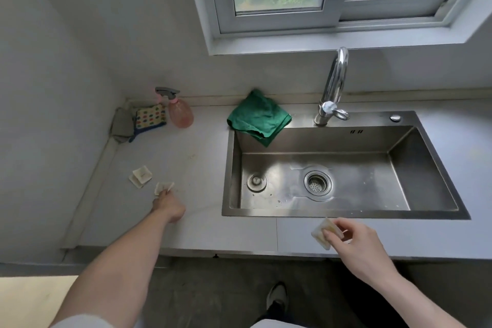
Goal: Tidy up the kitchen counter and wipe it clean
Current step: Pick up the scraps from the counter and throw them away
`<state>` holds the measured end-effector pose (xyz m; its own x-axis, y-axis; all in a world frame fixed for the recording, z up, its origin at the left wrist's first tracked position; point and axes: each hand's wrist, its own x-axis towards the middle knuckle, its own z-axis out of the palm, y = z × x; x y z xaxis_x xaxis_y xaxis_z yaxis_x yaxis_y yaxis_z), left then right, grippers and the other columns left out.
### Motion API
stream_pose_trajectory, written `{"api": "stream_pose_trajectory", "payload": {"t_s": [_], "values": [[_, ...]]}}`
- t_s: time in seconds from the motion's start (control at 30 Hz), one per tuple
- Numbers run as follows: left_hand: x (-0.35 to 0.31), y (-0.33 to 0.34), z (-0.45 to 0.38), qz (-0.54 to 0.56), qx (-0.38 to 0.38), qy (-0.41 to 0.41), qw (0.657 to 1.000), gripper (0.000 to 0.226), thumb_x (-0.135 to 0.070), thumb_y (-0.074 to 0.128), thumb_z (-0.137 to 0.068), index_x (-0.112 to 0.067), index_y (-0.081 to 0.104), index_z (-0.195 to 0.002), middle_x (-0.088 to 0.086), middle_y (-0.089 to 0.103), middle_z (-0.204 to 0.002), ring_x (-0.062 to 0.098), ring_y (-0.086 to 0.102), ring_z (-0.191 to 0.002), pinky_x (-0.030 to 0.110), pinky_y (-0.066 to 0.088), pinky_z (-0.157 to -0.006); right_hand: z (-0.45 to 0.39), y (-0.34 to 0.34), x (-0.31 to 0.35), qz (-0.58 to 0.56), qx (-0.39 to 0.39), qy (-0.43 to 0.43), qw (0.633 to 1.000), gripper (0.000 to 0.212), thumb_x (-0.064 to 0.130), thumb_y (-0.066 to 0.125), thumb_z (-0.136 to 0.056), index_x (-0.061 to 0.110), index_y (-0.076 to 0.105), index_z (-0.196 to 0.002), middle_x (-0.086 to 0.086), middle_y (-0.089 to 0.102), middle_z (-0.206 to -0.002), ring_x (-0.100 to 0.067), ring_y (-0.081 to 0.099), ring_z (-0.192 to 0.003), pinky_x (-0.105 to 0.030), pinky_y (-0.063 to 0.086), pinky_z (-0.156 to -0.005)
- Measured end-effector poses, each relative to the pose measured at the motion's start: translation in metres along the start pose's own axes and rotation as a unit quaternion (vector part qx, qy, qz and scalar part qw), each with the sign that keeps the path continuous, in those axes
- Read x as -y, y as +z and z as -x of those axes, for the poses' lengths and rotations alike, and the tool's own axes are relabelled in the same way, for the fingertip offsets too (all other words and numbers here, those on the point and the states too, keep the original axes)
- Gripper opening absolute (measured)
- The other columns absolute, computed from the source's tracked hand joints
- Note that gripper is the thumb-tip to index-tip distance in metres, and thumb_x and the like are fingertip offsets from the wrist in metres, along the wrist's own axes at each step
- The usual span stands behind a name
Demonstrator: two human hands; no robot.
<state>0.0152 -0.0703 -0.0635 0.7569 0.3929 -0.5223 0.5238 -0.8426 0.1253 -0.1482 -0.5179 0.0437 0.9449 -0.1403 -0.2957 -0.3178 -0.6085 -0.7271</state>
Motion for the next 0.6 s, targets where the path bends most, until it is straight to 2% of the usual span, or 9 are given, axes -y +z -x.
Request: {"api": "stream_pose_trajectory", "payload": {"t_s": [0.1,0.17,0.3,0.4,0.53,0.6], "values": [[-0.002,-0.007,0.038,0.026,-0.032,0.014,0.999,0.064,-0.015,0.049,-0.092,-0.007,0.036,-0.154,0.012,0.03,-0.161,0.039,0.039,-0.141,0.045,0.037,-0.117,0.011,-0.004,-0.003,-0.017,-0.011,0.009,1.0,0.015,0.025,0.076,-0.089,0.038,0.071,-0.083,0.031,0.067,-0.082,0.004,0.061,-0.081,-0.024,0.047,-0.067],[-0.011,-0.011,0.083,0.068,-0.079,0.063,0.993,0.068,-0.012,0.052,-0.095,-0.007,0.029,-0.158,0.009,0.025,-0.164,0.036,0.035,-0.143,0.046,0.036,-0.117,0.019,-0.008,-0.009,-0.037,-0.018,0.018,0.999,0.01,0.028,0.075,-0.089,0.034,0.072,-0.083,0.028,0.068,-0.081,0.004,0.061,-0.079,-0.026,0.048,-0.068],[-0.034,-0.006,0.163,0.124,-0.103,0.198,0.967,0.07,-0.012,0.059,-0.095,-0.018,0.033,-0.159,-0.003,0.03,-0.163,0.021,0.032,-0.148,0.042,0.034,-0.121,0.036,-0.008,-0.03,-0.088,-0.035,0.058,0.994,0.003,0.032,0.073,-0.091,0.032,0.075,-0.09,0.02,0.074,-0.084,0.004,0.066,-0.082,-0.028,0.051,-0.072],[-0.072,0.022,0.213,0.157,-0.039,0.303,0.939,0.069,-0.007,0.061,-0.091,-0.023,0.041,-0.155,-0.012,0.037,-0.157,0.013,0.04,-0.14,0.039,0.042,-0.116,0.057,-0.017,-0.075,-0.129,-0.077,0.136,0.979,0.007,0.027,0.071,-0.093,0.028,0.075,-0.089,0.014,0.076,-0.083,-0.004,0.071,-0.08,-0.033,0.058,-0.075],[-0.138,0.077,0.281,0.152,0.11,0.401,0.897,0.064,-0.011,0.058,-0.095,-0.04,0.045,-0.151,-0.03,0.039,-0.147,-0.003,0.05,-0.123,0.024,0.051,-0.102,0.097,-0.046,-0.148,-0.157,-0.153,0.244,0.945,0.012,0.022,0.066,-0.094,0.025,0.075,-0.087,0.01,0.076,-0.08,-0.006,0.074,-0.075,-0.037,0.06,-0.073],[-0.166,0.104,0.303,0.127,0.185,0.436,0.872,0.062,-0.014,0.054,-0.092,-0.042,0.048,-0.147,-0.035,0.042,-0.14,-0.007,0.052,-0.119,0.019,0.051,-0.099,0.11,-0.056,-0.188,-0.14,-0.167,0.291,0.932,0.012,0.021,0.065,-0.091,0.026,0.074,-0.085,0.009,0.076,-0.077,-0.008,0.073,-0.074,-0.037,0.059,-0.071]]}}
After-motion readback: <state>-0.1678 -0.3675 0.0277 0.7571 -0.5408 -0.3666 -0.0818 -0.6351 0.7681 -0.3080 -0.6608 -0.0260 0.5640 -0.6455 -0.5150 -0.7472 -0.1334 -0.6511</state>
